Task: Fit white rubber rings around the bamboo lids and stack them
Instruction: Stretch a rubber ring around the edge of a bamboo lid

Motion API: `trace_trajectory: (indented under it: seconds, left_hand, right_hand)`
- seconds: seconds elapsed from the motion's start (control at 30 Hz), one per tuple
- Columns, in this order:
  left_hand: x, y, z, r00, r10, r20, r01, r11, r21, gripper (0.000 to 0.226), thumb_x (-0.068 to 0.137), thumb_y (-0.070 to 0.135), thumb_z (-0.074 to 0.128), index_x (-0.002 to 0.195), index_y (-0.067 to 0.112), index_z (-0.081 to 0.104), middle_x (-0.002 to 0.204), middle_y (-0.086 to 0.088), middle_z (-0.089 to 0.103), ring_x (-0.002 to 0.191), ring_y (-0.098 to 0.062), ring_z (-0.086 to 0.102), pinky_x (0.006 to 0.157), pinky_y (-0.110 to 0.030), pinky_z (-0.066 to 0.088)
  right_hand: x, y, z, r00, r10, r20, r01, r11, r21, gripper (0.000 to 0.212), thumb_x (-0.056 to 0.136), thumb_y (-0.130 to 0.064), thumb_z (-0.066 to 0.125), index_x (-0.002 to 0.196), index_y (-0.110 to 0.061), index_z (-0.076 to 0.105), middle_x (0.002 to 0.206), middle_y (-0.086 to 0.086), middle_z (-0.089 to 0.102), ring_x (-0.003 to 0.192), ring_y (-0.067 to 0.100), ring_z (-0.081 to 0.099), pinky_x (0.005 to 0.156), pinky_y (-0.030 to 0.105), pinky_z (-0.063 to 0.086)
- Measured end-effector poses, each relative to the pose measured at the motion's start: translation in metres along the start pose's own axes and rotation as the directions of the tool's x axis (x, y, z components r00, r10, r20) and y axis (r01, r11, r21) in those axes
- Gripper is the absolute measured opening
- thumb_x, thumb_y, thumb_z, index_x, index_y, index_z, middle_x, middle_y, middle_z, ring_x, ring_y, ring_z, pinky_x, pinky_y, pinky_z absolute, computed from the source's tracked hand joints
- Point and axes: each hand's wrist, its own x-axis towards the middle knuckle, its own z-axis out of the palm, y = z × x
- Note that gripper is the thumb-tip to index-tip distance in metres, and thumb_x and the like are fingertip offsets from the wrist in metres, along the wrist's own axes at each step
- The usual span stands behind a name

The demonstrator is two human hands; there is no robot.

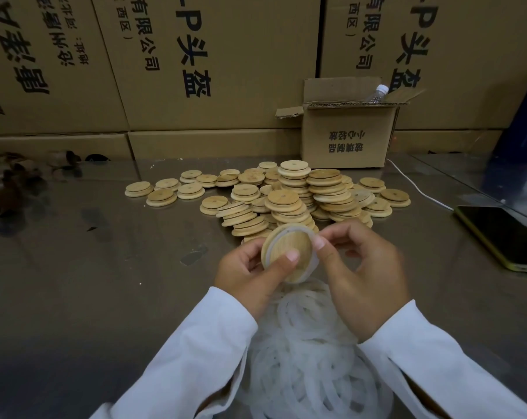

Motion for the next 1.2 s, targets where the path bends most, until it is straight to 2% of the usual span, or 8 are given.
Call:
trace_trajectory:
  seconds: [0.07, 0.27, 0.43, 0.53, 0.7, 0.87, 1.0, 1.2]
  left_hand:
    - [-0.001, 0.001, 0.0, 0.999, 0.039, 0.009, -0.039, 0.998, 0.053, 0.03, 0.059, 0.028, 0.068, 0.087, 0.016, 0.07, 0.079, -0.002, 0.074, 0.073, -0.012, 0.069, 0.065, -0.02, 0.055]
    - [0.001, 0.005, -0.002, 0.998, 0.039, 0.045, -0.043, 0.993, 0.107, 0.035, 0.06, 0.031, 0.066, 0.091, 0.015, 0.068, 0.077, 0.002, 0.073, 0.074, -0.012, 0.069, 0.06, -0.025, 0.056]
    - [0.002, 0.008, -0.007, 0.999, 0.036, 0.032, -0.038, 0.997, 0.067, 0.04, 0.056, 0.034, 0.068, 0.09, 0.014, 0.07, 0.084, -0.006, 0.072, 0.079, -0.02, 0.068, 0.073, -0.038, 0.058]
    - [0.001, 0.008, -0.006, 0.999, 0.021, 0.033, -0.022, 1.0, 0.013, 0.036, 0.056, 0.033, 0.068, 0.087, 0.014, 0.07, 0.081, -0.007, 0.072, 0.075, -0.019, 0.068, 0.068, -0.036, 0.059]
    - [-0.001, 0.002, -0.002, 1.0, 0.017, -0.007, -0.016, 0.998, 0.069, 0.044, 0.052, 0.037, 0.069, 0.09, 0.014, 0.07, 0.081, -0.009, 0.073, 0.075, -0.021, 0.069, 0.06, -0.032, 0.058]
    - [0.001, 0.002, -0.003, 0.999, -0.015, -0.045, 0.015, 1.0, 0.009, 0.04, 0.052, 0.034, 0.07, 0.087, 0.016, 0.069, 0.078, -0.008, 0.073, 0.072, -0.019, 0.07, 0.06, -0.033, 0.058]
    - [0.001, 0.0, -0.001, 0.999, -0.046, -0.014, 0.046, 0.998, 0.042, 0.039, 0.057, 0.027, 0.081, 0.091, 0.014, 0.068, 0.083, -0.009, 0.073, 0.078, -0.023, 0.069, 0.073, -0.04, 0.058]
    - [0.001, 0.0, -0.002, 0.999, -0.029, 0.013, 0.028, 0.997, 0.066, 0.04, 0.059, 0.029, 0.066, 0.094, 0.01, 0.068, 0.086, -0.013, 0.073, 0.079, -0.024, 0.069, 0.075, -0.04, 0.056]
  right_hand:
    - [0.001, -0.001, -0.002, 1.0, -0.018, 0.022, 0.019, 0.999, -0.037, 0.011, 0.081, -0.017, 0.065, 0.075, -0.024, 0.062, 0.072, -0.014, 0.065, 0.078, -0.001, 0.058, 0.069, 0.004, 0.04]
    - [0.011, -0.001, -0.009, 0.989, 0.116, 0.093, -0.12, 0.992, 0.033, 0.014, 0.081, -0.014, 0.066, 0.071, -0.022, 0.064, 0.069, -0.01, 0.065, 0.069, 0.002, 0.058, 0.069, 0.016, 0.046]
    - [0.014, -0.007, -0.013, 0.976, 0.152, 0.156, -0.17, 0.98, 0.108, 0.014, 0.08, -0.013, 0.066, 0.069, -0.02, 0.064, 0.069, -0.006, 0.065, 0.068, 0.008, 0.058, 0.065, 0.015, 0.046]
    - [0.013, -0.008, -0.012, 0.976, 0.162, 0.148, -0.184, 0.971, 0.152, 0.013, 0.08, -0.012, 0.066, 0.069, -0.019, 0.064, 0.07, -0.002, 0.066, 0.07, 0.016, 0.06, 0.065, 0.018, 0.048]
    - [0.002, -0.007, -0.003, 0.987, 0.144, 0.077, -0.155, 0.975, 0.157, 0.006, 0.078, -0.016, 0.067, 0.075, -0.02, 0.063, 0.072, -0.003, 0.066, 0.07, 0.015, 0.061, 0.067, 0.026, 0.052]
    - [-0.003, -0.007, 0.002, 0.997, 0.078, 0.002, -0.078, 0.995, 0.058, 0.008, 0.076, -0.02, 0.07, 0.076, -0.024, 0.063, 0.071, -0.011, 0.064, 0.072, 0.002, 0.059, 0.065, 0.009, 0.045]
    - [-0.001, -0.005, -0.001, 0.999, 0.043, -0.025, -0.043, 0.999, -0.006, 0.011, 0.079, -0.017, 0.067, 0.071, -0.024, 0.063, 0.07, -0.014, 0.065, 0.075, -0.001, 0.059, 0.065, 0.005, 0.042]
    - [-0.001, -0.002, -0.001, 0.997, -0.049, 0.058, 0.054, 0.994, -0.092, 0.017, 0.08, -0.01, 0.066, 0.072, -0.023, 0.06, 0.079, -0.011, 0.058, 0.082, 0.0, 0.054, 0.068, 0.001, 0.036]
